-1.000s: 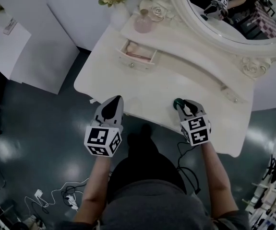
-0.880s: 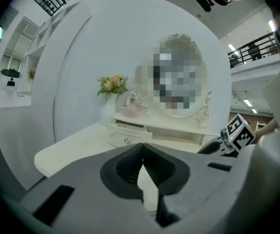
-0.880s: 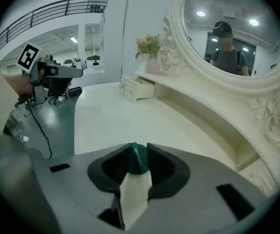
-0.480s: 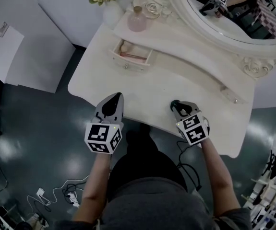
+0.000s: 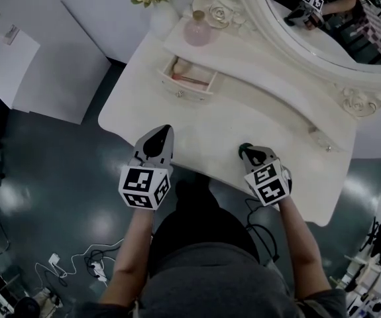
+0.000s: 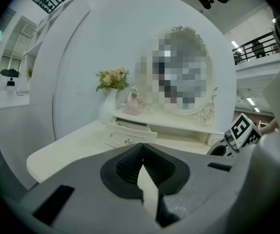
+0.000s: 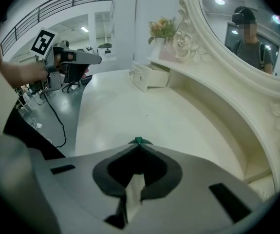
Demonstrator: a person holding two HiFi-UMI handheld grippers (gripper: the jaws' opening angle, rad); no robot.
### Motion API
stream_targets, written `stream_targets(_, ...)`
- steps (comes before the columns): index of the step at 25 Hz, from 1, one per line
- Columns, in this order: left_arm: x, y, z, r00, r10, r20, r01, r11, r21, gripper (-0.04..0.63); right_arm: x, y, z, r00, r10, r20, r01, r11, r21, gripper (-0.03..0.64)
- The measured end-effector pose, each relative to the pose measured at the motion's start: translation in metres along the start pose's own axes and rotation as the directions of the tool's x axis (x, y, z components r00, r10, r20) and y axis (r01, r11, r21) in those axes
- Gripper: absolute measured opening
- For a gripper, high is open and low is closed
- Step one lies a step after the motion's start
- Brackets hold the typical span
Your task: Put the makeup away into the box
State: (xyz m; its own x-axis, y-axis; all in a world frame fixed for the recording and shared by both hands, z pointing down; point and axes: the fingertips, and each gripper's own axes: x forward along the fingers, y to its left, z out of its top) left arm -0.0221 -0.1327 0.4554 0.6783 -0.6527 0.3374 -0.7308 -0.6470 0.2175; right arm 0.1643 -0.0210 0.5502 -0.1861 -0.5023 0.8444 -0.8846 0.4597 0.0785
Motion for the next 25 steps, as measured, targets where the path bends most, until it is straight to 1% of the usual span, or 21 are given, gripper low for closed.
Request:
stream_targets(4,-0.001,0.001,0.003,1.000,0.011,0.005,-0.011,1.000,0.006,0.005,-0.003,-0.003,0.005,1.000,-0.011,0.024,0.010,1.000,0.018,0.006)
stream_targets(11,-0.007,0.003,0.007,0.999,0.039,0.018,-0.039,0.999,0.012,0.005,-0.022,-0.008,0.040,0.990,-0.010,0.144,0.000,0.997,0.073,0.006)
stream_targets(18,-0.015,0.006,0.015,0.996,0.086,0.036,-0.087,0.996,0.020,0.005,-0.033,-0.015,0.088,0.961,-0.005,0.275,-0.025,0.994,0.105,0.006)
stream_targets(25,-0.022,0.011,0.023,0.988,0.147,0.053,-0.149,0.988,0.035,0.005,-0.032,-0.025,0.135,0.925,0.009,0.379,-0.045,0.995,0.086,0.006)
